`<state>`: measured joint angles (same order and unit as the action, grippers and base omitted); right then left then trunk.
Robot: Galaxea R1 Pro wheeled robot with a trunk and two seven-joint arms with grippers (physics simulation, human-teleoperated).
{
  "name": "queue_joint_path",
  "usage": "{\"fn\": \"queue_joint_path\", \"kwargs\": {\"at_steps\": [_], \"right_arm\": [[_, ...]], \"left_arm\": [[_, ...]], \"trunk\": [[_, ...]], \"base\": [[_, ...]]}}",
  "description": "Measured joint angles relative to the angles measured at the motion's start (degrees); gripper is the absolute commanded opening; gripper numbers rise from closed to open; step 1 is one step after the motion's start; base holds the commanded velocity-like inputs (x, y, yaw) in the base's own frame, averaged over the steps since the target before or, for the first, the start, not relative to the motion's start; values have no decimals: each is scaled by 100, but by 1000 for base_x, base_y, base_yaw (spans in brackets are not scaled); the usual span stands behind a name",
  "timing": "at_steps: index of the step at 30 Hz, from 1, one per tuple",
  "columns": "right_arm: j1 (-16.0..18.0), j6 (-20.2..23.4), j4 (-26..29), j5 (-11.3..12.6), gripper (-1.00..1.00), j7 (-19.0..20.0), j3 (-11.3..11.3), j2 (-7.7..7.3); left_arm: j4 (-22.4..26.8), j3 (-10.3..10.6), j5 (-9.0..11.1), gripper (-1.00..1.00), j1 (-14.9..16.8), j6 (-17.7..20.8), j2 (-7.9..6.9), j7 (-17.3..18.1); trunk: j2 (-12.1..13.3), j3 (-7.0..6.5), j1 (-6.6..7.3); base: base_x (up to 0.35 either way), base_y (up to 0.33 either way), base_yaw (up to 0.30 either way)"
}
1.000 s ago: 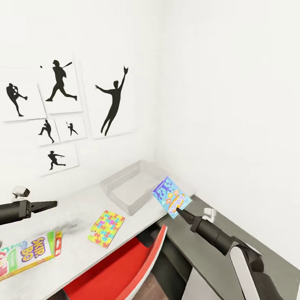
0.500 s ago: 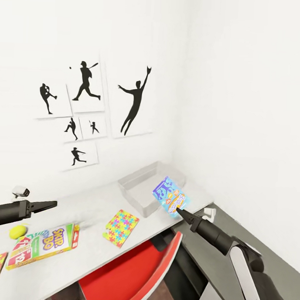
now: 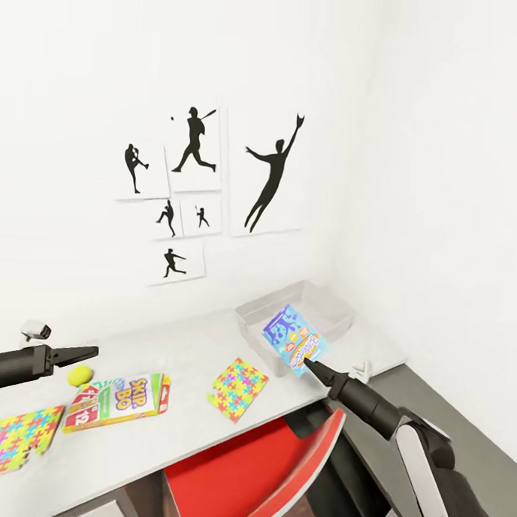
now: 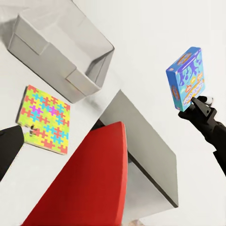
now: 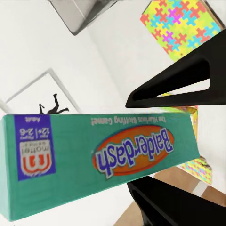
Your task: Put all the toys in the child's room - the three board games (two on the bed and one on the table), the two jigsaw puzzles on the table, and the tennis ball on the table - inside the toy box on the table in the child's room.
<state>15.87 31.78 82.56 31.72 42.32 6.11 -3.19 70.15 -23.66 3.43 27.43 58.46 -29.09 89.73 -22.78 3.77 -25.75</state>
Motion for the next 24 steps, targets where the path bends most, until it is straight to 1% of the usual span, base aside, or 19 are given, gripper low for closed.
{"fn": "queue_joint_path", "kwargs": {"at_steps": [3,8,15,19,24], "right_arm": [[0,-23,-4,10,-100,3,6,-4],[-1,-55,32,24,-100,28,17,-12],[-1,-63,40,14,-100,33,16,-35],[-1,-65,40,24,-100,39,47,-43],[0,-64,76,29,-100,21,49,-28]], "left_arm": [[-1,1,-1,100,1,0,1,0],[-2,2,-2,100,3,0,1,1],[-2,3,-2,100,3,0,1,1],[-2,2,-2,100,3,0,1,1],[-1,1,0,100,1,0,0,0]], "trunk": [[0,9,0],[-1,13,0],[-1,14,2],[0,14,1],[-1,10,0]], "base": [[0,0,185],[18,0,37],[210,0,3],[65,0,9],[12,0,171]]}}
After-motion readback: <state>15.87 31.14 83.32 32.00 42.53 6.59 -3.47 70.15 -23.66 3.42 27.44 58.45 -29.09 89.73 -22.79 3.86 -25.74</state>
